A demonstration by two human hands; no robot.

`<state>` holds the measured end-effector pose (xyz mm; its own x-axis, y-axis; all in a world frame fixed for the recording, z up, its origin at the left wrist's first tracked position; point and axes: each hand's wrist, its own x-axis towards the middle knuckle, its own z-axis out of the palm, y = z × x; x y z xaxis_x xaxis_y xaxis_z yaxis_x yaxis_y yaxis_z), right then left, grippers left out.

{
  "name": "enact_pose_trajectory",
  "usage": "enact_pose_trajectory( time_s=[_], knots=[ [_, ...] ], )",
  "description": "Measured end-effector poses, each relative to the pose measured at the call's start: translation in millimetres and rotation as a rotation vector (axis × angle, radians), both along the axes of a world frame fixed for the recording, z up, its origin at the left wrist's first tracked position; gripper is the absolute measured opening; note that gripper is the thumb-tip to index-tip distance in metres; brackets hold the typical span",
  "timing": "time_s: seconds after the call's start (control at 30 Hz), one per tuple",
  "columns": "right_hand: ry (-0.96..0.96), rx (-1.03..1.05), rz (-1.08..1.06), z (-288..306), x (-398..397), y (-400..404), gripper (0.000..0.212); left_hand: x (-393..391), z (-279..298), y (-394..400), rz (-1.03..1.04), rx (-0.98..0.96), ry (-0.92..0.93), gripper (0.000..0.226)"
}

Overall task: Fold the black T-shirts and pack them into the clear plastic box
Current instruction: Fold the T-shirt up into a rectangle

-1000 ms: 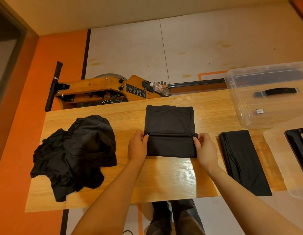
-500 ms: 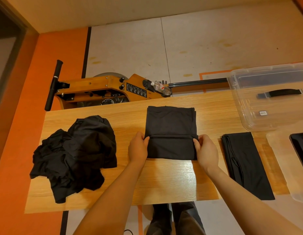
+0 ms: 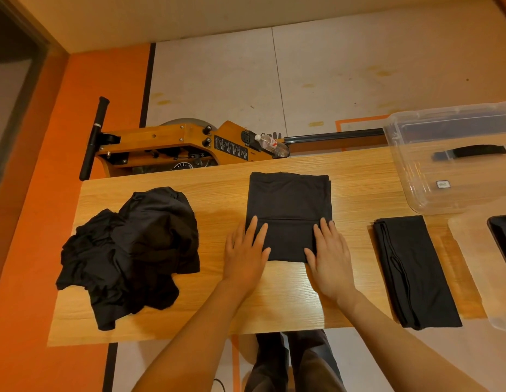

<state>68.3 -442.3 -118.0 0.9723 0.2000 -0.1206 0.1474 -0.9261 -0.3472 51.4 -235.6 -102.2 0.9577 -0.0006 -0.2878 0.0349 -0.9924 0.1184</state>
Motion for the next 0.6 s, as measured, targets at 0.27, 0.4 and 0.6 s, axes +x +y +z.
enact_pose_trajectory(
  time_s=[0.27, 0.4, 0.6],
  knots=[
    [0.087, -0.147, -0.029, -6, -1, -17, 0.083, 0, 3, 11, 0.012, 0.011, 0.127, 0.065],
    [0.042, -0.034, -0.179, 6, 9, -18, 0.078, 6, 7, 12, 0.112, -0.004, 0.083, 0.067],
    [0.008, 0.311, -0.413, 33, 62, -15, 0.043, 65, 24, 22, 0.316, -0.166, -0.003, 0.052]
  ],
)
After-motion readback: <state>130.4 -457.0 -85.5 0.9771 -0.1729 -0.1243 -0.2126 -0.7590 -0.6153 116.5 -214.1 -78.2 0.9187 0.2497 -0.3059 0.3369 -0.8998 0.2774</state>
